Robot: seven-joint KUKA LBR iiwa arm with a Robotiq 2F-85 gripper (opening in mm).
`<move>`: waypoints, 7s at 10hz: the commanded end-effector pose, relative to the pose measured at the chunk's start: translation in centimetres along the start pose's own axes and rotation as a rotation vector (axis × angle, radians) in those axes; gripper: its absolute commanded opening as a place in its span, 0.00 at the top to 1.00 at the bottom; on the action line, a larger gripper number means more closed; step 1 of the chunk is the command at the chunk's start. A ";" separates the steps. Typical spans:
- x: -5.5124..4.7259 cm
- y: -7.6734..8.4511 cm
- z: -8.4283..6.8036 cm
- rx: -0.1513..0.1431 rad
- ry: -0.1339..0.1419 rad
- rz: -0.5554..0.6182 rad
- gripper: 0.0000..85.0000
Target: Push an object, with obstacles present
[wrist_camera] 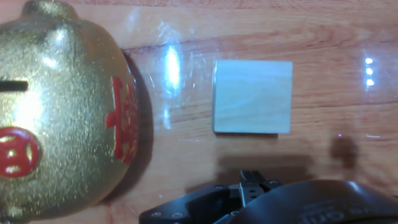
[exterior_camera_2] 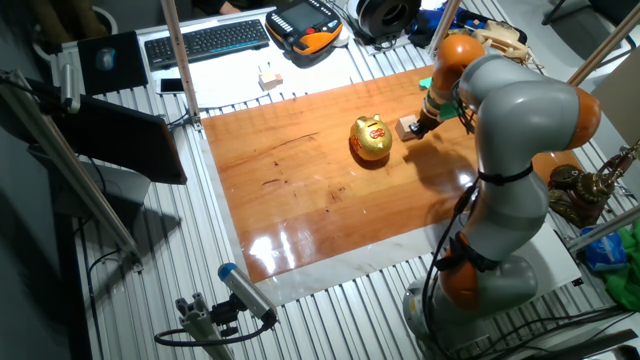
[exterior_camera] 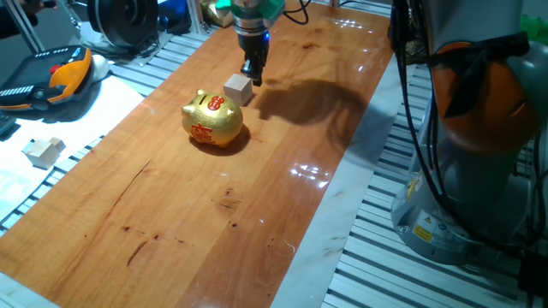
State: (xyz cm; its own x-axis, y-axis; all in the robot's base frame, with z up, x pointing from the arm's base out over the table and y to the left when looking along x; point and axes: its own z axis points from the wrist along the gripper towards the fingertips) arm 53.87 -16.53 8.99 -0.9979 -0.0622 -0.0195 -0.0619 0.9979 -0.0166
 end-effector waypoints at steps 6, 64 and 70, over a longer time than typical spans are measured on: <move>-0.5 0.1 -0.3 -0.010 0.007 0.003 1.00; -5.8 -0.7 3.1 0.023 -0.092 -0.085 1.00; -7.7 0.0 2.9 0.022 -0.084 -0.088 1.00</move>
State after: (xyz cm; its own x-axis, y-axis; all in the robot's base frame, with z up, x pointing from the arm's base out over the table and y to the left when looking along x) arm 61.77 -16.12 6.21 -0.9830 -0.1534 -0.1011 -0.1498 0.9878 -0.0420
